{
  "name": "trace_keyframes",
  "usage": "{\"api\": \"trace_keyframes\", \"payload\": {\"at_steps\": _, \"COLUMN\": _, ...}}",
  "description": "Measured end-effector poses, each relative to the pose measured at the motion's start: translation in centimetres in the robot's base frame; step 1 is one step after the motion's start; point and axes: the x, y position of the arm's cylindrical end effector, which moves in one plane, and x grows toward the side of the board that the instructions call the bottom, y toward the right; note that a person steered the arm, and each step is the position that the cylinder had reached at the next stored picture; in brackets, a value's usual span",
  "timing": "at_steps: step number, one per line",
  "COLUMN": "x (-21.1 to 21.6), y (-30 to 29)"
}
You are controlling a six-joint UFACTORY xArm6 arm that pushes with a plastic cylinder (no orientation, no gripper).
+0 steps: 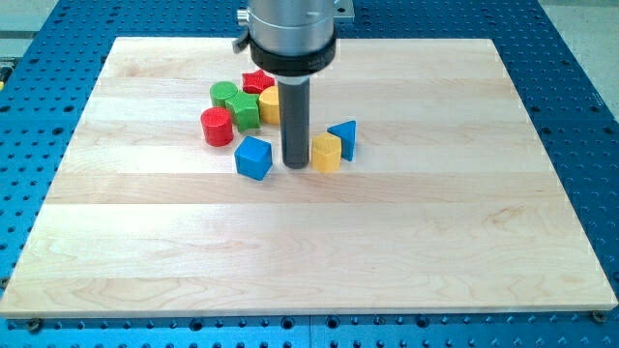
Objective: Move the cube to the bottom of the green star
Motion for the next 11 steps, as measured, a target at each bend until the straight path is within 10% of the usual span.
{"api": "trace_keyframes", "payload": {"at_steps": 11, "x": 2.9, "y": 1.3}}
